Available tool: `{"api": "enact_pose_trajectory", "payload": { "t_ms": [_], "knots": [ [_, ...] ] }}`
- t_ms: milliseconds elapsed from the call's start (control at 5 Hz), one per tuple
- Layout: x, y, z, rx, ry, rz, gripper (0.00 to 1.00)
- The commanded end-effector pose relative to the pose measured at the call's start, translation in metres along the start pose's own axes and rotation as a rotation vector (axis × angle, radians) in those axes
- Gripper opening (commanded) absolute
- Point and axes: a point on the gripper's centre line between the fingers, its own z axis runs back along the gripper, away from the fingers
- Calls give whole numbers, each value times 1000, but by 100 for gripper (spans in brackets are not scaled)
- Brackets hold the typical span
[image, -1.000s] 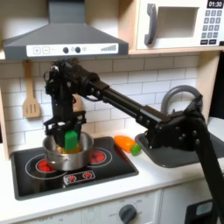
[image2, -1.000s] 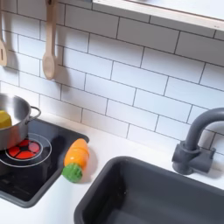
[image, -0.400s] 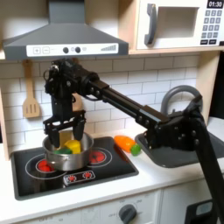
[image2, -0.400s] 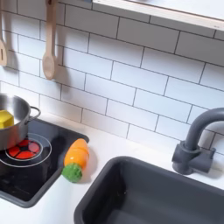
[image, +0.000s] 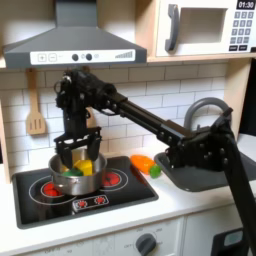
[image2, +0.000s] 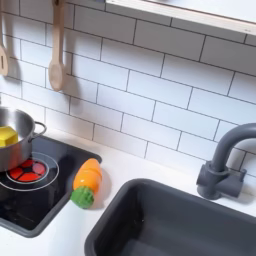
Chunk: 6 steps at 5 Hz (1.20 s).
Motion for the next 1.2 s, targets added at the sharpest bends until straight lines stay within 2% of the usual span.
{"api": "enact_pose_trajectory", "payload": {
  "t_ms": [0, 200, 400, 1000],
  "knots": [
    [-1, -9, -2, 8, -4, -17, 100],
    [-2, -15, 3, 4, -29, -34, 100],
    [-4, -13, 6, 11, -31, -30, 100],
    [-3, -18, 5, 9, -30, -37, 100]
  ]
}}
